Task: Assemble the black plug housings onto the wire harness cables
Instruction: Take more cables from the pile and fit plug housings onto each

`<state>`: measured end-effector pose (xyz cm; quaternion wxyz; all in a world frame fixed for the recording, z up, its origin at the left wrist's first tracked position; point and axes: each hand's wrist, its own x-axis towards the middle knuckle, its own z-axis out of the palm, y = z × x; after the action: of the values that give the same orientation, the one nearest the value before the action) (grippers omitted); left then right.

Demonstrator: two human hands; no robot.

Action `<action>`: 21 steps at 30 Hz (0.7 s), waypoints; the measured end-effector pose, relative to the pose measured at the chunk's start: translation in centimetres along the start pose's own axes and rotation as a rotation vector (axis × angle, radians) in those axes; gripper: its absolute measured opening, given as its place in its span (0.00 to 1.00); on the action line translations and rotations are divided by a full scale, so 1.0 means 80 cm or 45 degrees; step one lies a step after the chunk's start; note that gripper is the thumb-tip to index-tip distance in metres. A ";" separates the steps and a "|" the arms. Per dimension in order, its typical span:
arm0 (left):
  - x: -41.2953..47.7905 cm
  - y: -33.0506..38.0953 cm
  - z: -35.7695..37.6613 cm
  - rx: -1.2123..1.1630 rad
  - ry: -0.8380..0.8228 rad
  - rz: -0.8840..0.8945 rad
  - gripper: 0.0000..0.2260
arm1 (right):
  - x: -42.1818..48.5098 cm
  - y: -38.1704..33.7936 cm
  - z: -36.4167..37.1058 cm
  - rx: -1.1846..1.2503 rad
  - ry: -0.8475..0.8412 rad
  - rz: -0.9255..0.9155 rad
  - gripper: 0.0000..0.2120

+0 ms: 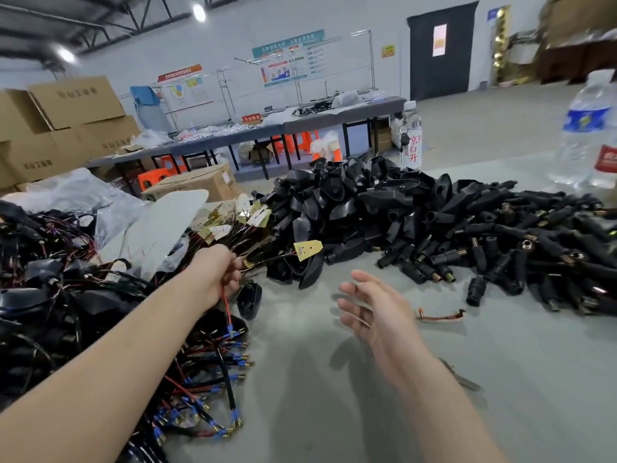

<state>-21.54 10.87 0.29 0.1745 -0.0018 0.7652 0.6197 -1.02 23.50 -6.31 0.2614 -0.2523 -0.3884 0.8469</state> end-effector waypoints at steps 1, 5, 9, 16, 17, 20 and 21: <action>0.011 -0.003 -0.003 -0.126 0.042 0.004 0.11 | 0.001 -0.001 0.000 -0.002 -0.001 -0.003 0.10; 0.036 0.002 -0.008 -0.500 0.230 0.187 0.13 | 0.004 -0.001 0.001 -0.016 0.026 -0.002 0.10; 0.049 -0.002 0.003 -0.136 0.154 0.150 0.09 | 0.006 0.002 0.004 -0.046 0.056 -0.002 0.11; 0.067 0.001 0.021 0.534 -0.135 0.193 0.04 | 0.011 0.005 0.004 -0.065 0.083 -0.026 0.13; 0.070 -0.001 0.024 0.539 -0.140 0.184 0.05 | 0.011 0.005 0.004 -0.078 0.087 -0.029 0.13; 0.080 -0.010 0.030 0.443 -0.031 0.152 0.06 | 0.012 0.007 0.004 -0.111 0.096 -0.035 0.12; 0.082 -0.013 0.032 0.399 0.001 0.139 0.07 | 0.012 0.008 0.004 -0.112 0.098 -0.037 0.12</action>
<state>-26.80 14.45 -2.88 0.1384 0.0668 0.8514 0.5015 -2.07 23.62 -6.85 0.2771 -0.2904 -0.4185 0.8147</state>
